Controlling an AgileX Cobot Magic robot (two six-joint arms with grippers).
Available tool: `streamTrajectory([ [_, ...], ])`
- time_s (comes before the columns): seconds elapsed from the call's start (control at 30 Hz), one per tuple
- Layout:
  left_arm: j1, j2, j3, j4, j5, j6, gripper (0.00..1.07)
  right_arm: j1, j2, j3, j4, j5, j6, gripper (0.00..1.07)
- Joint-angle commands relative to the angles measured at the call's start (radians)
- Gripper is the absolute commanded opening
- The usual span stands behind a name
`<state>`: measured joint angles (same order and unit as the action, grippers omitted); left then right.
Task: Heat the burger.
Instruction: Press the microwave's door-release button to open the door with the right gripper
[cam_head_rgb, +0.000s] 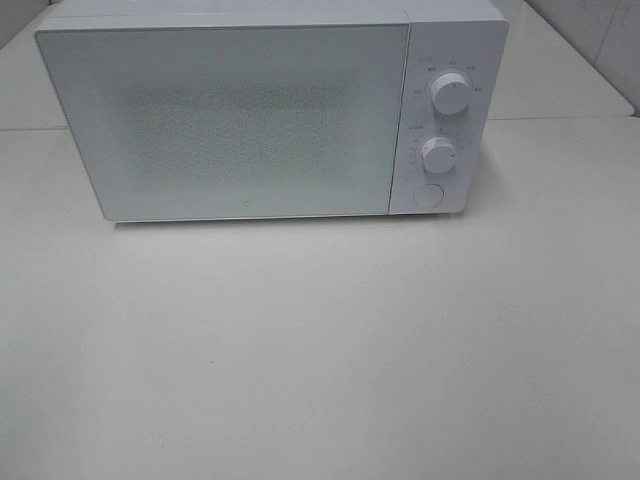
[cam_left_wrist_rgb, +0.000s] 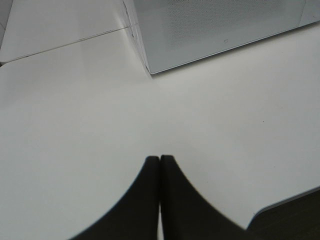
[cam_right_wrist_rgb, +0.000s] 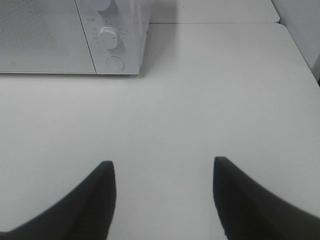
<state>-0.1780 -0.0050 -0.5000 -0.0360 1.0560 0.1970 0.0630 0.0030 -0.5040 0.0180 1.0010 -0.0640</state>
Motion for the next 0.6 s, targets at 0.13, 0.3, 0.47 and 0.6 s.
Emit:
streamTrajectory([
  [0.13,0.004,-0.021,0.003,-0.008,-0.015,-0.009,0.0,-0.007,-0.03,0.002,0.003,0.003,-0.008,0.56],
  [0.3,0.004,-0.021,0.003,-0.008,-0.015,-0.009,0.0,-0.007,-0.03,0.002,0.003,0.002,-0.001,0.56],
  [0.47,0.004,-0.021,0.003,-0.008,-0.015,-0.009,0.0,-0.007,-0.03,0.002,0.003,0.001,0.006,0.56],
  [0.6,0.004,-0.021,0.003,-0.008,-0.015,-0.009,0.0,-0.007,-0.03,0.002,0.003,0.001,0.006,0.56],
])
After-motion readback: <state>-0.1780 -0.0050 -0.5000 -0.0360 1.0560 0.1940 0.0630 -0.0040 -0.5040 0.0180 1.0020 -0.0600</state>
